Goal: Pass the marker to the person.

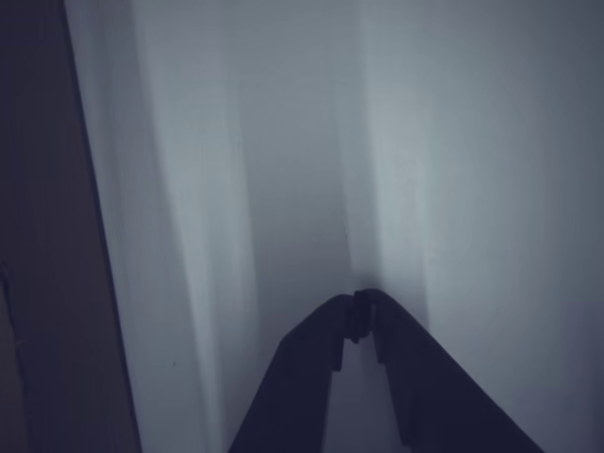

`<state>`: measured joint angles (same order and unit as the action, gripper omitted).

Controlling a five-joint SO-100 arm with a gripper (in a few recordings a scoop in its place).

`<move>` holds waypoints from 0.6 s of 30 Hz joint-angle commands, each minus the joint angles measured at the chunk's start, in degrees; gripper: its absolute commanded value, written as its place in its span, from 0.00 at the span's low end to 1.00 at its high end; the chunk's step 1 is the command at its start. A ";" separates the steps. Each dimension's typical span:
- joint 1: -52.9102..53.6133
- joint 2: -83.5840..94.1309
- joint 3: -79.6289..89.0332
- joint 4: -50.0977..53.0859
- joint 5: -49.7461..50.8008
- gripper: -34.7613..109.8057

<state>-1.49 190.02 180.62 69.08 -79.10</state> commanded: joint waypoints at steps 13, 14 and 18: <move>0.18 -24.17 -17.58 -11.25 8.09 0.22; 0.18 -28.21 -21.18 -11.87 9.32 0.23; 1.32 -43.59 -35.07 -13.10 8.96 0.23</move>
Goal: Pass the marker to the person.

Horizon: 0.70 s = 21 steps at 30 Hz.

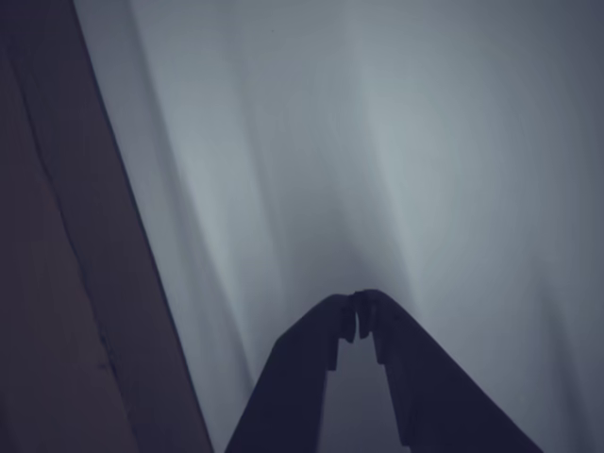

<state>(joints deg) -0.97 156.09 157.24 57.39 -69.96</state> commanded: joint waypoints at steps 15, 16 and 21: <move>16.88 -47.72 -48.25 -9.76 43.68 0.26; 17.75 -49.39 -49.04 -9.23 45.79 0.26; 17.40 -55.37 -51.50 -2.90 52.56 0.28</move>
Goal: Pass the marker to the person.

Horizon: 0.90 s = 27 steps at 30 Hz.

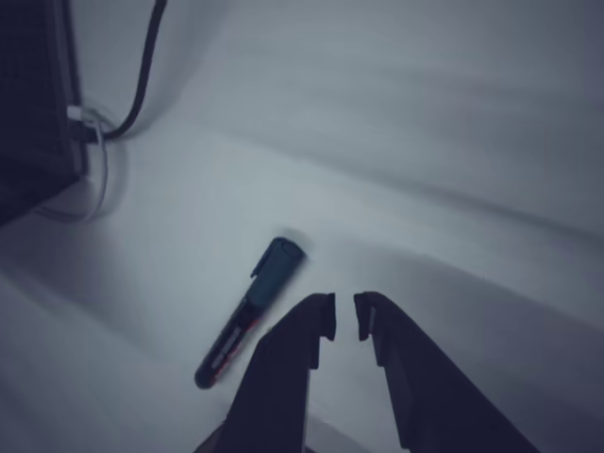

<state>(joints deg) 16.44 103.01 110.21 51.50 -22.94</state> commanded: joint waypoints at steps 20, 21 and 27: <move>-3.52 -33.75 -44.56 29.36 13.80 0.32; -3.52 -34.80 -44.91 29.18 13.54 0.32; -3.69 -40.34 -48.25 31.03 12.48 0.36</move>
<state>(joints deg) 12.57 62.58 65.74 81.04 -10.37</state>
